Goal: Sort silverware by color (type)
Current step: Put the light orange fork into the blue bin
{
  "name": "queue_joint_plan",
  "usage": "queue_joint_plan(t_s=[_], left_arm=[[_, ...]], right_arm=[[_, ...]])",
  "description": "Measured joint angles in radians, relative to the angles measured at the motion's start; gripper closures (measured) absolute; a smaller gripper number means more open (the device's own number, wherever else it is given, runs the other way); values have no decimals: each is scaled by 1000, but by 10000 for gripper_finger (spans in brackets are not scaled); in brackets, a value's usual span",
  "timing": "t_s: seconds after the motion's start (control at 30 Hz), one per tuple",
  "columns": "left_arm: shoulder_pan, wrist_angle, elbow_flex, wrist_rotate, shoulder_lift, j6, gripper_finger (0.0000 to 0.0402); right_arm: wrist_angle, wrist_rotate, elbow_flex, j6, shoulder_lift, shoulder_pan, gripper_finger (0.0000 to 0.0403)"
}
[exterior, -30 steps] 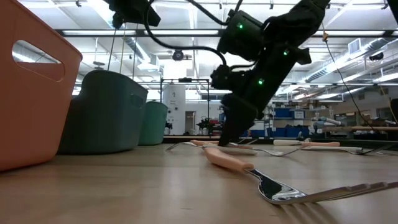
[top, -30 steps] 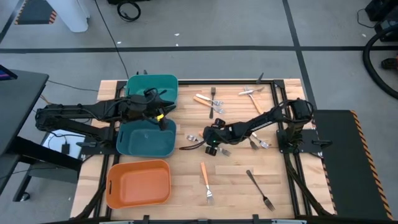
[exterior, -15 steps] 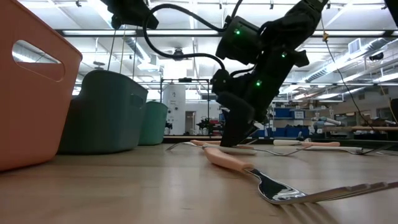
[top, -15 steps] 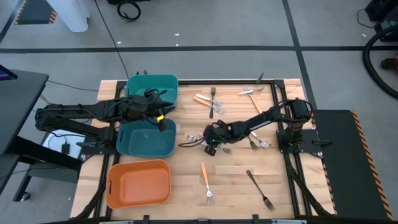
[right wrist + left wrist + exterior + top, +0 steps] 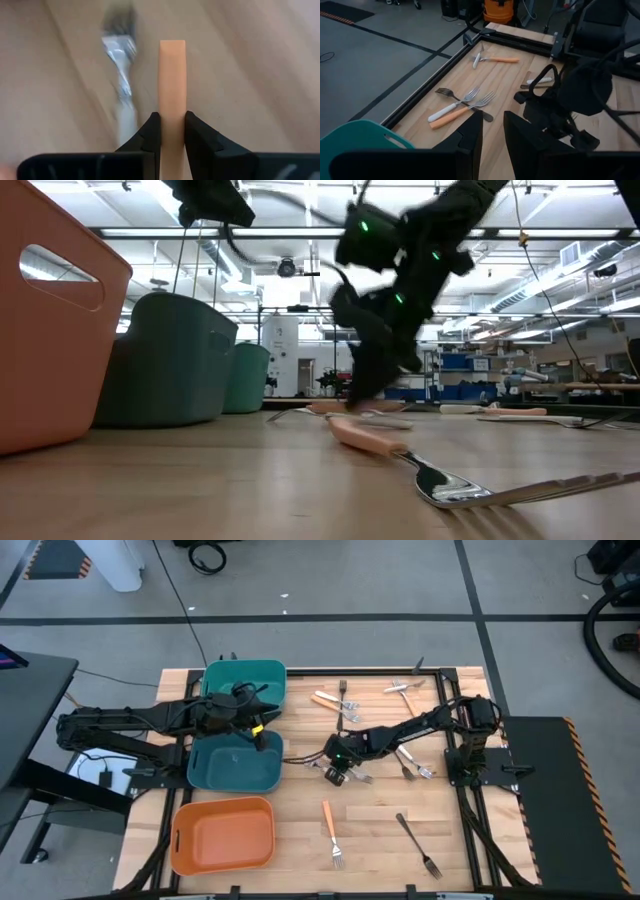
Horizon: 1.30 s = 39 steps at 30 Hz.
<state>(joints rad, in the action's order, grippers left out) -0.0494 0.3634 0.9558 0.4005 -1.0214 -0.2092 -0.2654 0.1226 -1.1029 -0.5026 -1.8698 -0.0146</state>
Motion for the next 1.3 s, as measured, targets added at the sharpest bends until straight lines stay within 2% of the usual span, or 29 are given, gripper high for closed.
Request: queue_joint_plan(t_s=[0.13,0.27,0.33,0.47,0.57,0.8,0.9,1.03,1.3], left_arm=[[-18,-10,0,2,0,-80,315],[-50,-16,0,4,0,-160,315],[-64,-19,0,5,0,-200,315],[-92,-43,0,4,0,-226,315],[-108,-68,0,4,0,-225,315],[-118,-105,0,-37,0,-208,307],[-118,-201,1,-102,-30,-226,293],[-118,-315,1,-116,-88,-261,281],[-136,-386,0,-115,-176,-382,278]], right_arm=[[-57,11,-89,92,41,-35,337],[-104,65,-161,171,80,-64,338],[-159,118,-206,211,112,-79,337],[-287,298,-294,284,162,-103,338],[-266,361,-344,328,210,-119,338],[-143,364,-363,346,239,-140,338],[-25,338,-364,357,227,-138,338],[84,316,-364,400,219,-125,338],[103,324,-364,422,219,-114,338]])
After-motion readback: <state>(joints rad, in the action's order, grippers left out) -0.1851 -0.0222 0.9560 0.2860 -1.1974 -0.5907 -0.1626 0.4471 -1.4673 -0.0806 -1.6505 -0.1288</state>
